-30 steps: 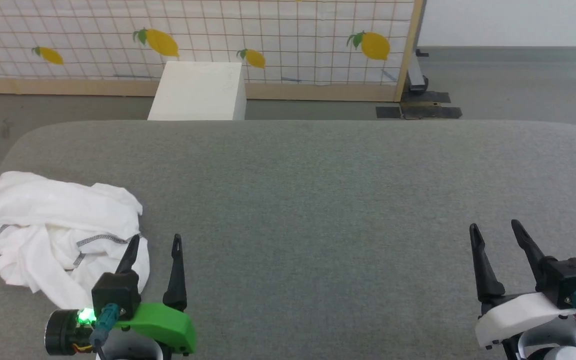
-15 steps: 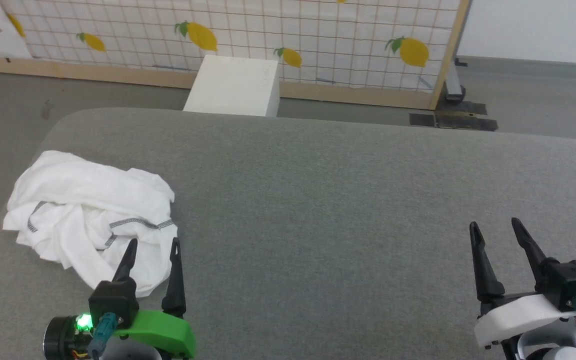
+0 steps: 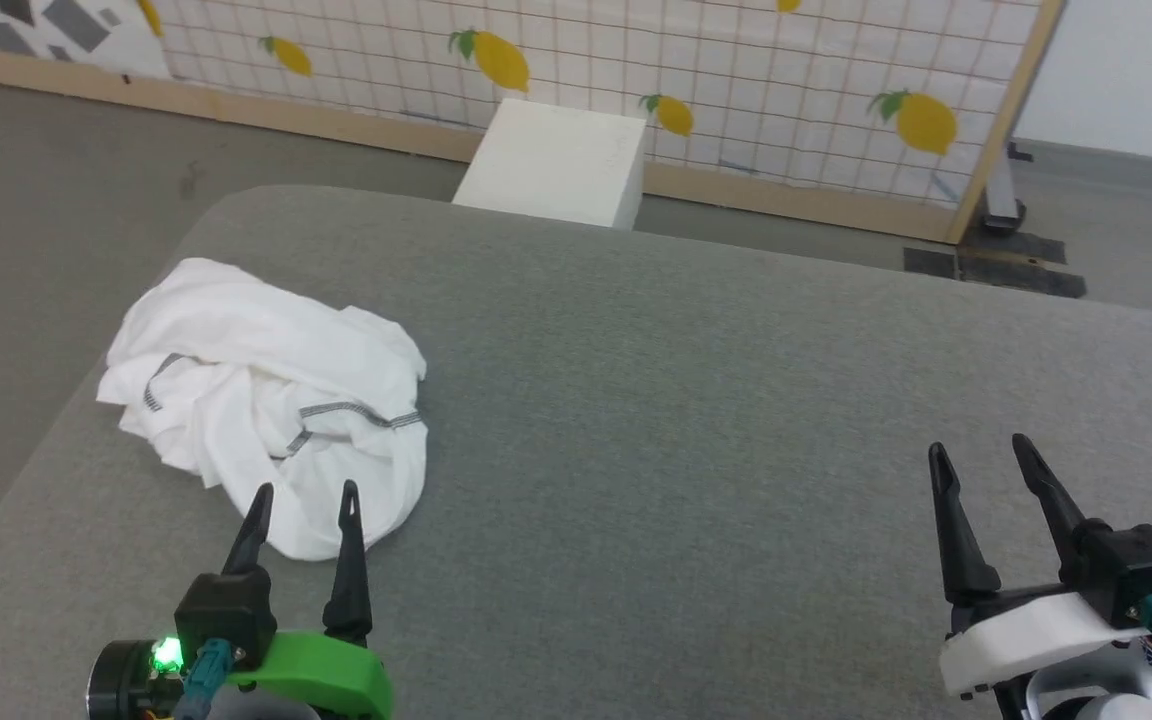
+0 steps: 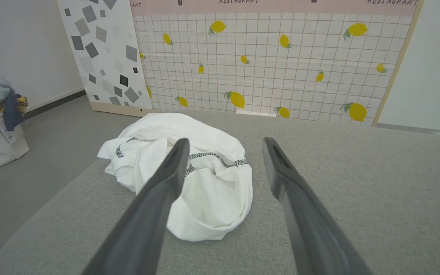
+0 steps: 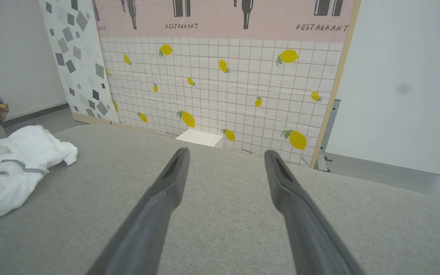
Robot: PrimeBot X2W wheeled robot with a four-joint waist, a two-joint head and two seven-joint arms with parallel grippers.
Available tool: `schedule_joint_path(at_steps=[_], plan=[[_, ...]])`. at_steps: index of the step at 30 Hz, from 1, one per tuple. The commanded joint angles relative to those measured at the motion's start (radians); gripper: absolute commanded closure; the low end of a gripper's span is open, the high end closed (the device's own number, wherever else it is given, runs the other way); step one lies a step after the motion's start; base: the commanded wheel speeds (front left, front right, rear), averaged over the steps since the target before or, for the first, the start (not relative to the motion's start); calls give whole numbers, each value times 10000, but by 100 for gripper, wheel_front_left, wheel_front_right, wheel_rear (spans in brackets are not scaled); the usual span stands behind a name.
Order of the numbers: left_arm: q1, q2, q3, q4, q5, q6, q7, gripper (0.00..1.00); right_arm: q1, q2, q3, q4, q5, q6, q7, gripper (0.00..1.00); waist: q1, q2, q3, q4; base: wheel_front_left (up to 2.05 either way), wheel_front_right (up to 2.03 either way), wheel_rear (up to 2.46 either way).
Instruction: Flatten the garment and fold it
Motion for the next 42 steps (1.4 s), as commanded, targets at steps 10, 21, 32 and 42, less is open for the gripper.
schedule_joint_path(at_steps=[10, 21, 32, 42], plan=[[296, -35, -28, -59, -114, -6, -295, 0, 56, 13, 93, 164, 164, -11, -315, 0, 0, 0, -112, 1094, 0, 0, 0], [480, -40, -44, -14, -169, -70, -522, 0, 86, 15, 314, 359, 286, -12, -541, 0, 0, 0, -222, 1867, 0, 0, 0], [633, -45, -47, -35, -256, -39, -745, 0, 52, 18, 524, 501, 348, -14, -763, 0, 0, 0, -293, 2441, 0, 0, 0], [765, -50, -40, -196, -406, -100, -950, 0, 128, 19, 561, 585, 452, -15, -967, 0, 0, 0, -347, 2899, 0, 0, 0]])
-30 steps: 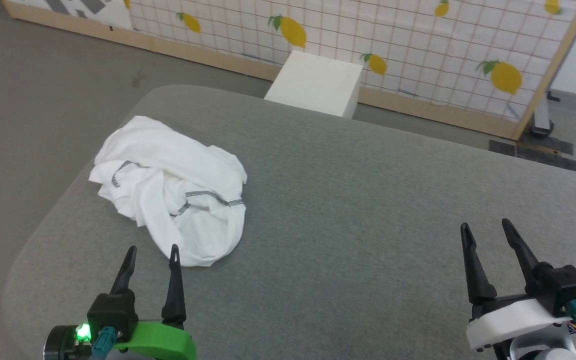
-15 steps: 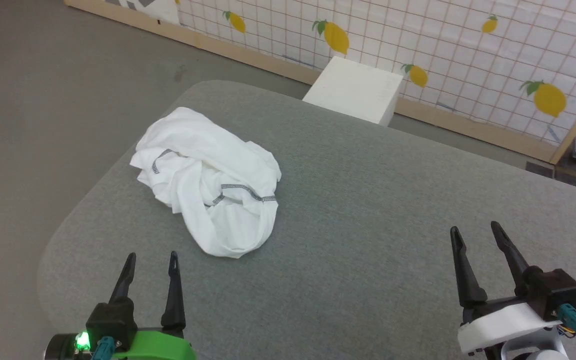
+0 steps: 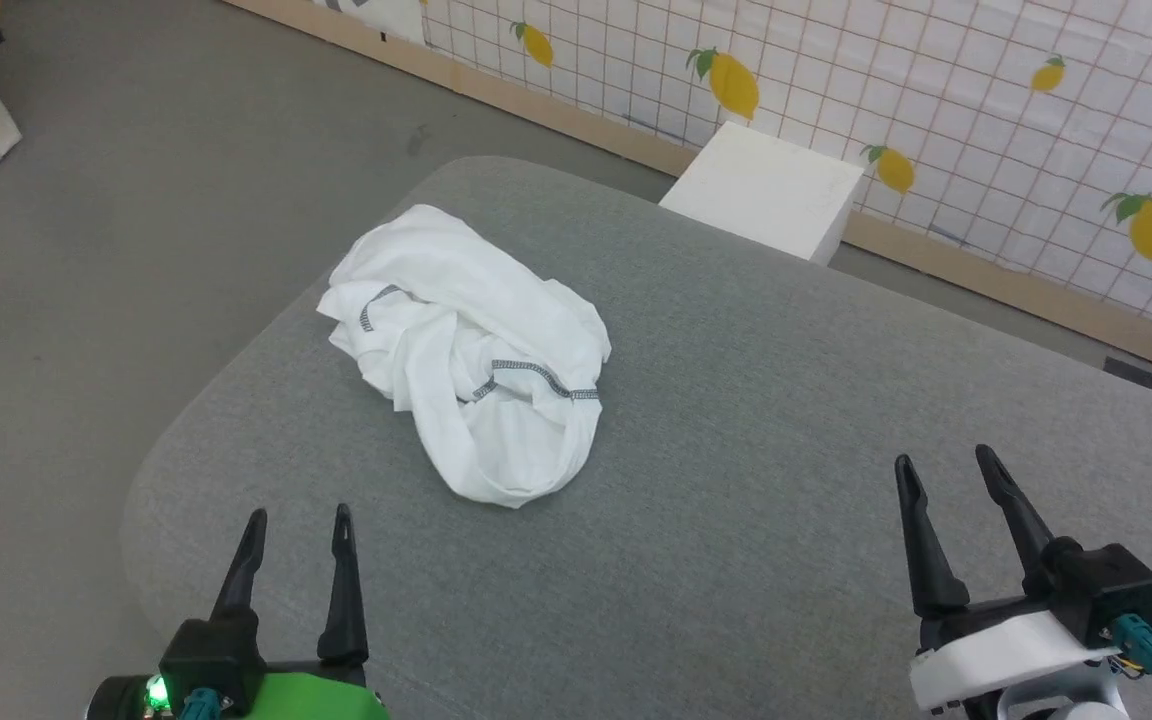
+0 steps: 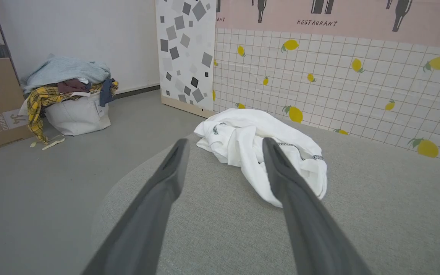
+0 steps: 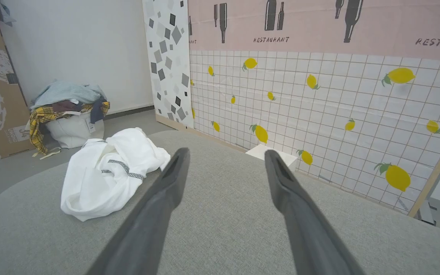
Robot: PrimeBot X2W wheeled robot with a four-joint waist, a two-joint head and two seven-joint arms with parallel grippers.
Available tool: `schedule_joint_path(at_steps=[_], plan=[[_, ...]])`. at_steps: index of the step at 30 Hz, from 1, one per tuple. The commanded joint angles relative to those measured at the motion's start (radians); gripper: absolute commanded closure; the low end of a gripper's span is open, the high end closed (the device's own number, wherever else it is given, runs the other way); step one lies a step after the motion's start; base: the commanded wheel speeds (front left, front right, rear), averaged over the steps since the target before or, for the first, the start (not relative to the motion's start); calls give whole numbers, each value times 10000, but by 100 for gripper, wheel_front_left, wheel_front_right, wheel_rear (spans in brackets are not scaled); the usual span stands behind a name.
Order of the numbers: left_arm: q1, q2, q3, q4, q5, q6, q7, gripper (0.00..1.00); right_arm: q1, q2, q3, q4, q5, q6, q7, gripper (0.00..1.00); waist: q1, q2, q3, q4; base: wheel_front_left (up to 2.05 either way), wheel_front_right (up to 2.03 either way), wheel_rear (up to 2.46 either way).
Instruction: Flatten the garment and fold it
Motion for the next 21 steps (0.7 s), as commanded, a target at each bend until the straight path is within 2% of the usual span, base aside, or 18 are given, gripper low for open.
schedule_joint_path(at_steps=[1, 15, 21], plan=[[183, -50, -12, -51, -46, -51, -110, 0, 133, 10, -12, 50, 106, -13, -125, 0, 0, 0, -26, 123, 0, 0, 0], [395, -57, -22, -104, -135, -220, -396, 0, 250, 13, 1, 233, 265, -15, -410, 0, 0, 0, -182, 782, 0, 0, 0], [405, -57, 13, -80, -95, -290, -398, 0, 255, 13, 19, 244, 281, -15, -412, 0, 0, 0, -199, 787, 0, 0, 0]])
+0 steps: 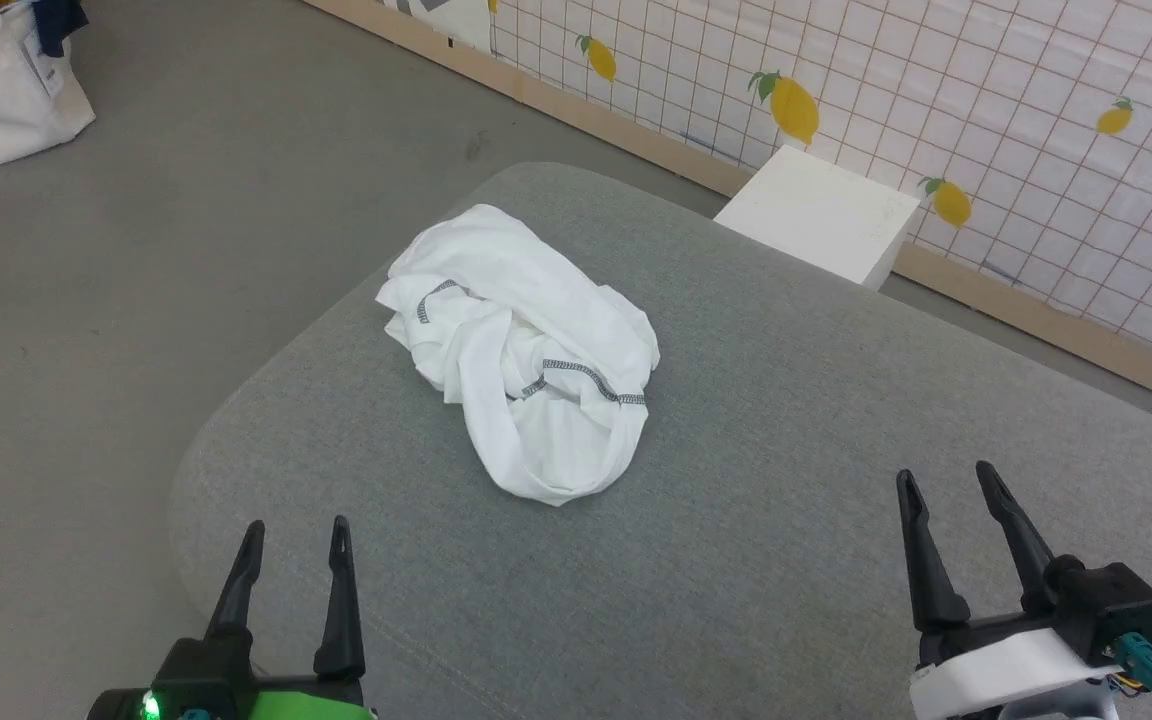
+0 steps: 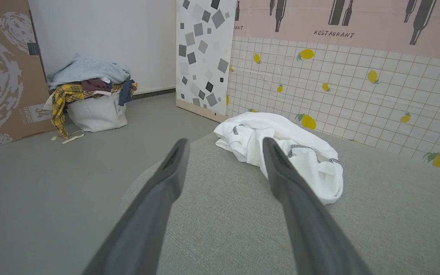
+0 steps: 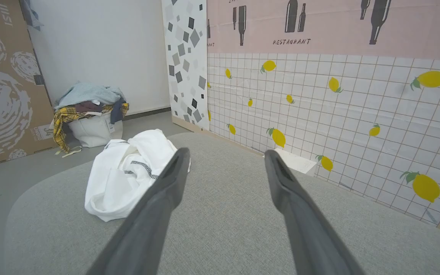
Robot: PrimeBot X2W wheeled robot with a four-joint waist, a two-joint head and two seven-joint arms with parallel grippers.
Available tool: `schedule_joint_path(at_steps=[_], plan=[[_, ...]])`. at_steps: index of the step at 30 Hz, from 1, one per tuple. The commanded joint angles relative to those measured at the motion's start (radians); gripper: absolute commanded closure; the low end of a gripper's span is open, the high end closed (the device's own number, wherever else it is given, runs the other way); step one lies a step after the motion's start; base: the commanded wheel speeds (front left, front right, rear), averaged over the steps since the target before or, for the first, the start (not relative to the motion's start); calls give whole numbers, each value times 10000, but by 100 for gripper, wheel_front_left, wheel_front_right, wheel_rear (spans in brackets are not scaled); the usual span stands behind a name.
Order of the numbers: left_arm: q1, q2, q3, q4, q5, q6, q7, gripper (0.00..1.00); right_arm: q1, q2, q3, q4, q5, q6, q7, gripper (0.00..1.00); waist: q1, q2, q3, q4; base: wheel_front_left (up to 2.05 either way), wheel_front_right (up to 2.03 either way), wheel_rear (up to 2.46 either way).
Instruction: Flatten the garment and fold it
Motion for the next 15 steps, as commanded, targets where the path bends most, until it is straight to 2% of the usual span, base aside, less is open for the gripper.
schedule_joint_path(at_steps=[1, 9, 15], plan=[[150, -49, 0, -5, -19, -53, -78, 0, 67, 5, -2, 28, 39, -15, -59, 0, 0, 0, 2, 0, 0, 0, 0], [141, -49, -41, 21, -64, -54, -78, 0, 74, 5, -50, 6, 28, -15, -59, 0, 0, 0, 48, 16, 0, 0, 0], [-1106, 45, -486, 351, -513, -734, 15, 0, 10, 5, -364, -229, -63, -15, -59, 0, 0, 0, 422, 131, 0, 0, 0]])
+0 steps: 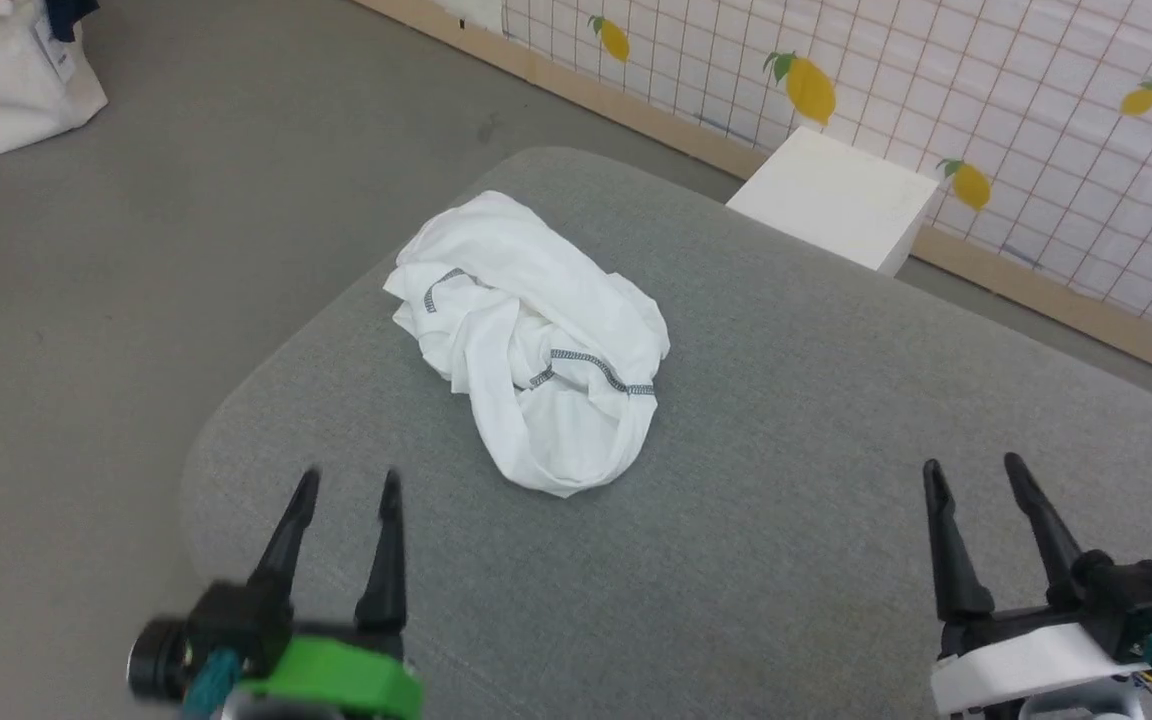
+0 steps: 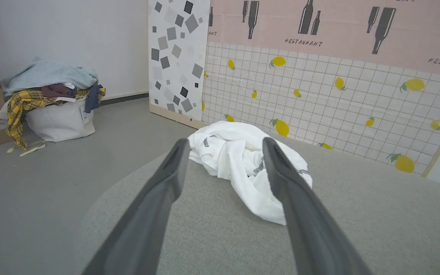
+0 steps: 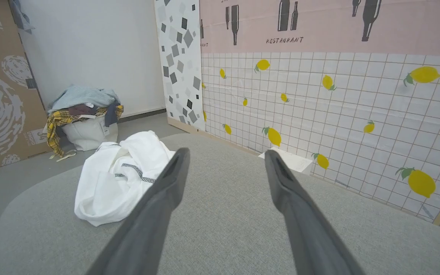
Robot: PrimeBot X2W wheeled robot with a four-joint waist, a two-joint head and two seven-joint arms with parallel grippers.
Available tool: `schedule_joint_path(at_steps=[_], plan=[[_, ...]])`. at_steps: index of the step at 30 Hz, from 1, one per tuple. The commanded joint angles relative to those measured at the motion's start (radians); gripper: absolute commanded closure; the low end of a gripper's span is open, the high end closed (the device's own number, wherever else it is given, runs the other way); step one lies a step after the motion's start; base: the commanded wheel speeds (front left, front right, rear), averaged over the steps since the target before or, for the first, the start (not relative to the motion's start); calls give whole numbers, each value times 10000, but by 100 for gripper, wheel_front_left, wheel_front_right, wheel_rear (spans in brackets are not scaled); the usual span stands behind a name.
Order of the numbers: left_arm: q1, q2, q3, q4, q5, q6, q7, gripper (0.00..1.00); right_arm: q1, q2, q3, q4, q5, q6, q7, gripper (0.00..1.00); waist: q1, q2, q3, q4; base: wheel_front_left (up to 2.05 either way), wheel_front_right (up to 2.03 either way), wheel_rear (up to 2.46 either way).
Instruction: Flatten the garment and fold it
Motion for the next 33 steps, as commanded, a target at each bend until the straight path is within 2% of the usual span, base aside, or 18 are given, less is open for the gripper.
schedule_joint_path(at_steps=[1, 9, 14, 19, 26, 33], plan=[[-698, 97, -112, -40, -114, -131, 103, 0, -18, 1, -94, -110, -52, -15, -53, 0, 0, 0, 246, 26, 0, 0, 0], [-4411, 1124, -1074, -388, -112, -504, 2149, 0, -382, -15, -292, -771, -701, -15, -53, 0, 0, 0, 1543, -410, 0, 0, 0], [-6743, 1578, -1195, -23, -671, -550, 3261, 0, -568, -488, -254, -1333, -876, -15, 24, 0, 0, 0, 2733, -893, 0, 0, 0], [-8406, 2074, -1148, 981, -1144, -562, 4162, 0, -825, -1099, -285, -1963, -724, -15, 300, 0, 0, 0, 3770, -1438, 0, 0, 0], [-9327, 2478, -845, 2692, -1585, -543, 5323, 0, -1108, -1635, -292, -2733, -522, -15, 593, 0, 0, 0, 4735, -2124, 0, 0, 0], [-9082, 2878, -637, 3842, -1701, -193, 6437, 0, -1440, -1994, -417, -3373, -380, -15, 821, 0, 0, 0, 5471, -2647, 0, 0, 0]])
